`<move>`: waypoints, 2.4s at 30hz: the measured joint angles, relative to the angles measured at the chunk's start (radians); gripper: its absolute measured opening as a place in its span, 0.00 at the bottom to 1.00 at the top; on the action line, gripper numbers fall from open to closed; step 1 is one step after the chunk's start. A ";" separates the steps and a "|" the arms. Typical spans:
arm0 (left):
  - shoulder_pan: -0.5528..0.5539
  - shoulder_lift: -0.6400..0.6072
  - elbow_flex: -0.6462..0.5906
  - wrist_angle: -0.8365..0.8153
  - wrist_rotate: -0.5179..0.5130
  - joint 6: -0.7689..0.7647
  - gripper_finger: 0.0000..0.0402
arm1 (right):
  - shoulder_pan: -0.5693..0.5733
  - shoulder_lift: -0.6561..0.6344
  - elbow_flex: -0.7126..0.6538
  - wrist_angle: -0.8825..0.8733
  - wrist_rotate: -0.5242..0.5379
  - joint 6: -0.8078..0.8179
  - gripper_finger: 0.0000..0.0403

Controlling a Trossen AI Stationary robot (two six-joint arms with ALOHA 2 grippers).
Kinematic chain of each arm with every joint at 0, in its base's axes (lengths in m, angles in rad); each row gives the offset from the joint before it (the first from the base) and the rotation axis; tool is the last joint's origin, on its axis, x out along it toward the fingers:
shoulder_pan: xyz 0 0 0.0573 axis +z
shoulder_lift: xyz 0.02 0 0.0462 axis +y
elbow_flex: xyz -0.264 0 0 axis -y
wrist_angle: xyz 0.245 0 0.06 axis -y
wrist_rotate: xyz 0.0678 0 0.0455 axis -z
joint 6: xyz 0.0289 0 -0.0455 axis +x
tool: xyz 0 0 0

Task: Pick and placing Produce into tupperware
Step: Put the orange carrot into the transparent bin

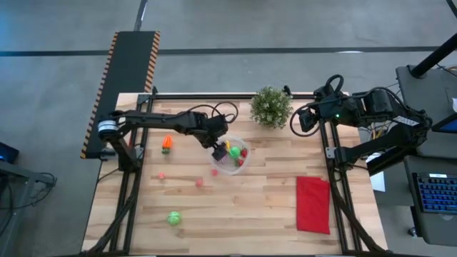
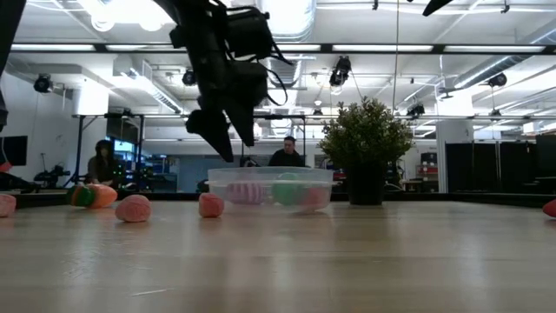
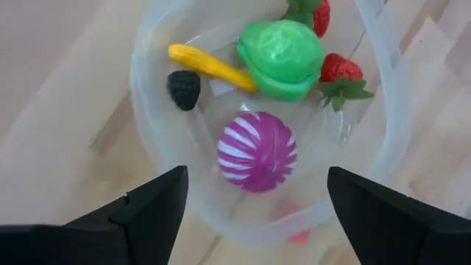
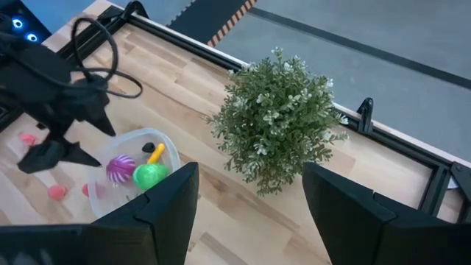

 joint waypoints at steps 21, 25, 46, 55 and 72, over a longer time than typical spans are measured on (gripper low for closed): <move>0.098 -0.228 -0.217 -0.508 -0.283 -0.378 0.77 | 0.000 0.000 0.000 -0.002 0.008 -0.024 0.58; 0.150 -0.274 -0.306 -0.485 -0.270 -0.414 0.77 | 0.000 0.000 0.000 -0.002 0.004 -0.026 0.58; 0.309 -0.475 -0.637 -0.184 -0.207 -0.442 0.77 | 0.000 0.000 0.000 -0.003 0.000 -0.033 0.58; 0.325 -0.365 -0.634 -0.160 -0.207 -0.383 0.77 | 0.000 0.000 0.000 0.001 0.000 -0.015 0.58; 0.329 -0.320 -0.627 -0.101 -0.228 -0.330 0.49 | 0.000 0.000 0.000 0.002 0.000 0.000 0.58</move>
